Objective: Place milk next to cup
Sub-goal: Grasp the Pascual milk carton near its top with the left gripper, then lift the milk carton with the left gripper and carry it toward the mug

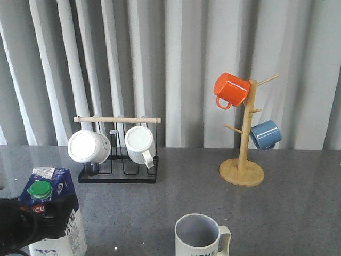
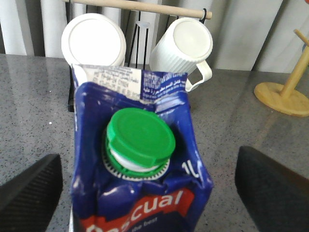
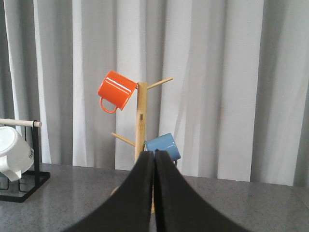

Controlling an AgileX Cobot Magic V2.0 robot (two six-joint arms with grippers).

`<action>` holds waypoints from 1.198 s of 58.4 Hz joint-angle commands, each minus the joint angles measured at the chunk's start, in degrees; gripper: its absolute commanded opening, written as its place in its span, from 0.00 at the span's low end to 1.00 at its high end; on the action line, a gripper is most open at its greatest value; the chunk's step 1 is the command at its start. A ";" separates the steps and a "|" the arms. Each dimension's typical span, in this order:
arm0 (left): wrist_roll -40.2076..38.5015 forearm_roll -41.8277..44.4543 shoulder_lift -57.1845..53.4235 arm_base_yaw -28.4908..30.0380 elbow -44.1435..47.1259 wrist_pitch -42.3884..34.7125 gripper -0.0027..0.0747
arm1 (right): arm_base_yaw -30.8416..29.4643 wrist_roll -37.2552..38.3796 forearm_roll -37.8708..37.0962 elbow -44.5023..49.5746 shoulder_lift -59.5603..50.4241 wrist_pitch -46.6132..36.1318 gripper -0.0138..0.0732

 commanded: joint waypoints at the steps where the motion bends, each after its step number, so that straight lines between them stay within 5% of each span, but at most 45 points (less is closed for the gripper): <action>1: 0.04 -0.17 -0.02 -0.26 -2.03 -4.76 0.89 | -0.25 -0.07 -0.30 -1.71 0.00 -3.97 0.15; 36: 0.00 -0.63 3.07 -0.26 -1.96 -7.01 0.19 | -0.25 -0.07 -0.30 -1.71 0.00 -3.97 0.15; 64: -0.25 -1.06 2.49 -0.26 -2.86 -4.57 0.10 | -0.25 -0.07 -0.30 -1.71 0.00 -3.97 0.15; 70: 9.68 -12.99 1.62 -2.62 -4.73 -3.92 0.10 | -0.25 -0.07 -0.30 -1.71 0.00 -3.97 0.15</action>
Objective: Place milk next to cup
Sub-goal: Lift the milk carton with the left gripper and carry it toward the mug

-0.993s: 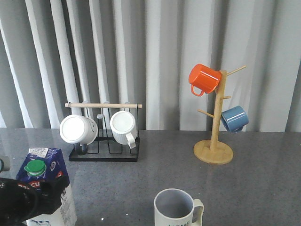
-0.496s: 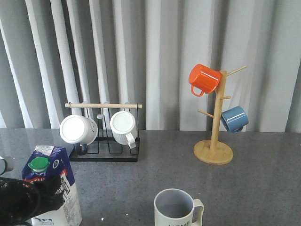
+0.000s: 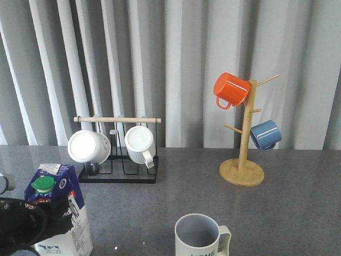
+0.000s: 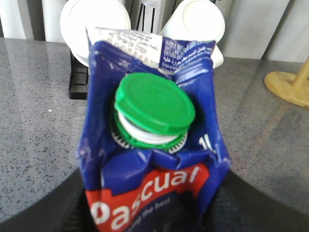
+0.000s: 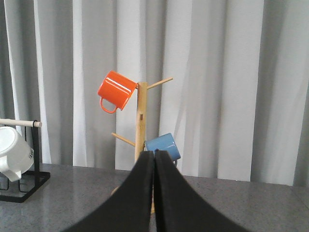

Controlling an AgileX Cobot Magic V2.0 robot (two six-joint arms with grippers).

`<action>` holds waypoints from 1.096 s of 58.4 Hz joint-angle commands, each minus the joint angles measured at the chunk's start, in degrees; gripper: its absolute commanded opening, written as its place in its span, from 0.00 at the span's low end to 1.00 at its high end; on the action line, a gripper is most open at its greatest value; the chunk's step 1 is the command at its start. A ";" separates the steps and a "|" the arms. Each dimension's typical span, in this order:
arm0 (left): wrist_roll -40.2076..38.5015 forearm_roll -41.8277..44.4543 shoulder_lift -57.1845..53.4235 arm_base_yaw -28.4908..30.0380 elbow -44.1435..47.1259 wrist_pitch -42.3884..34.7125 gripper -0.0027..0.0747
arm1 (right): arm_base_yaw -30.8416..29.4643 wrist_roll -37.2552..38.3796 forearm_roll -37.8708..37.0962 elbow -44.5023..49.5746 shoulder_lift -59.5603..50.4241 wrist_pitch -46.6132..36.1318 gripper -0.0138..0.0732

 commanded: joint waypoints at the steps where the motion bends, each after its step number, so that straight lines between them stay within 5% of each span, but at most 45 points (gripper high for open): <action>1: 11.20 -12.56 -2.57 -2.74 -3.64 -3.50 0.10 | -0.25 -0.07 -0.30 -1.71 0.00 -3.97 0.15; 11: 51.06 -54.87 -2.18 -14.52 -7.81 -15.08 0.10 | -0.25 -0.07 -0.30 -1.65 0.00 -3.97 0.15; 17: 62.23 -68.95 -0.21 -23.55 -10.48 -29.75 0.11 | -0.25 -0.07 -0.30 -1.45 0.00 -3.90 0.15; 22: 63.60 -71.60 2.13 -29.99 -12.69 -37.60 0.11 | -0.25 -0.07 -0.30 -1.45 0.00 -3.94 0.15; 31: 63.24 -69.80 7.43 -37.22 -16.42 -37.65 0.11 | -0.25 -0.07 -0.30 -1.45 0.00 -3.94 0.15; 64: 57.26 -69.22 18.40 -45.19 -21.88 -43.65 0.11 | -0.25 -0.07 -0.30 -1.45 0.00 -3.94 0.15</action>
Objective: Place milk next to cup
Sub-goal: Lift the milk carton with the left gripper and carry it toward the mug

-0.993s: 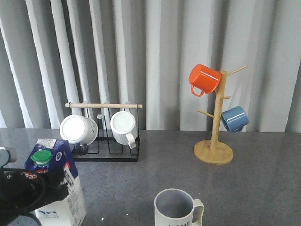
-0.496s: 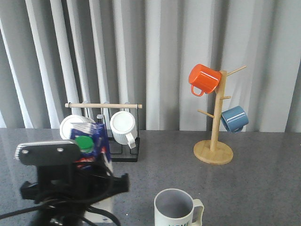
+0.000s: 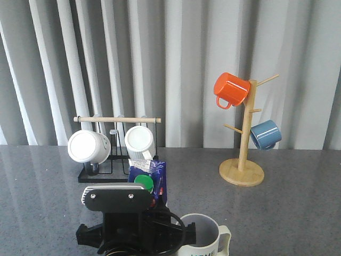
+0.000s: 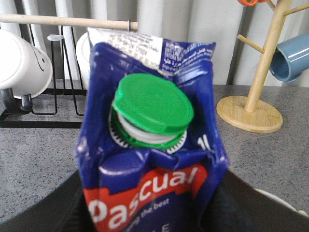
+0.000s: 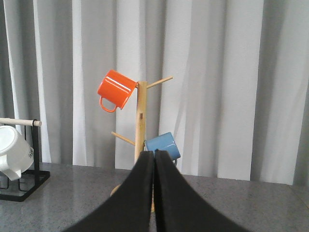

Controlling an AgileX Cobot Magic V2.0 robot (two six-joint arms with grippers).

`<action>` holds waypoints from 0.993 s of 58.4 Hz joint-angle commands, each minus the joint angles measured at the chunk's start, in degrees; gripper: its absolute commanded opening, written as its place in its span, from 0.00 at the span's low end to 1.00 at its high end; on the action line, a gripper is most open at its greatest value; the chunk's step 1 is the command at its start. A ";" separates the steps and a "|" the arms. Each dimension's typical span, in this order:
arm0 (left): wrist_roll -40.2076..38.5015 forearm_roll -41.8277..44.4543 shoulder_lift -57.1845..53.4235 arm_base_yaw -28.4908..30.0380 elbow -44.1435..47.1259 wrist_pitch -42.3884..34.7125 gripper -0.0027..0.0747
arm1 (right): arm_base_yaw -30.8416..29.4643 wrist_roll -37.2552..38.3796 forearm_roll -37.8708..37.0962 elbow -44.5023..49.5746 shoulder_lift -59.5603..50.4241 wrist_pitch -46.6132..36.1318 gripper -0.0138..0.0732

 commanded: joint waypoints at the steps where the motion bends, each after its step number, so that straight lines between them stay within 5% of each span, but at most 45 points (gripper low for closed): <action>1: -0.97 3.55 -1.06 -0.73 -1.99 -5.00 0.11 | -0.25 -0.07 -0.30 -1.56 0.00 -3.98 0.15; 58: -7.02 4.91 4.53 -0.89 -1.99 -6.01 0.11 | -0.20 -0.07 -0.30 -1.56 0.00 -3.97 0.15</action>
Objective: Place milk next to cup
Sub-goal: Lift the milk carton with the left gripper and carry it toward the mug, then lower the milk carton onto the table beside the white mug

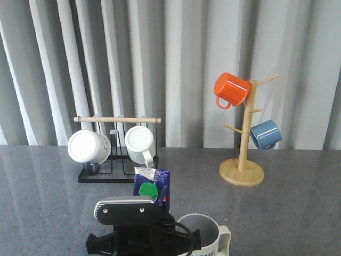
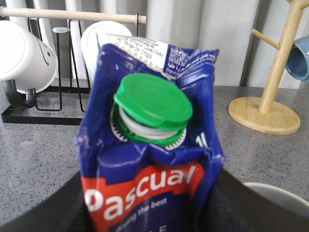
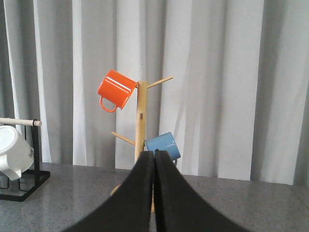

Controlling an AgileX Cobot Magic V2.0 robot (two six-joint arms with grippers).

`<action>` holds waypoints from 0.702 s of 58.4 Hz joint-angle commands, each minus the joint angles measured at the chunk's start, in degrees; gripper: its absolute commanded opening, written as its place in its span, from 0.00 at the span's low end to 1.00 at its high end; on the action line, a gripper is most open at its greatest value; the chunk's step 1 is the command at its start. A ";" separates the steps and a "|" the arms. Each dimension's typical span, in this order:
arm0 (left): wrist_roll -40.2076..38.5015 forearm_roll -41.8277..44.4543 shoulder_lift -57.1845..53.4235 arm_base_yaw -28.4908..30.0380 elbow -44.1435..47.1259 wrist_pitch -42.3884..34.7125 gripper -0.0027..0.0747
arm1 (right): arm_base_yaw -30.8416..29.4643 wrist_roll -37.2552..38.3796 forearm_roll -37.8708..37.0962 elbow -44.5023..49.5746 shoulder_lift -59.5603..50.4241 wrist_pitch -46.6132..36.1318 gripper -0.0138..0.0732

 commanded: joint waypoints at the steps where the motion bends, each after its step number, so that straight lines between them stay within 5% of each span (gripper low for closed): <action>1: -0.53 1.97 -1.98 -0.23 -1.30 -1.09 0.11 | -0.20 -0.07 -0.30 -1.56 0.00 -3.97 0.15; 41: -0.13 -0.59 -2.58 -0.23 -1.30 -4.50 0.13 | -0.20 -0.07 -0.30 -1.56 0.00 -3.97 0.15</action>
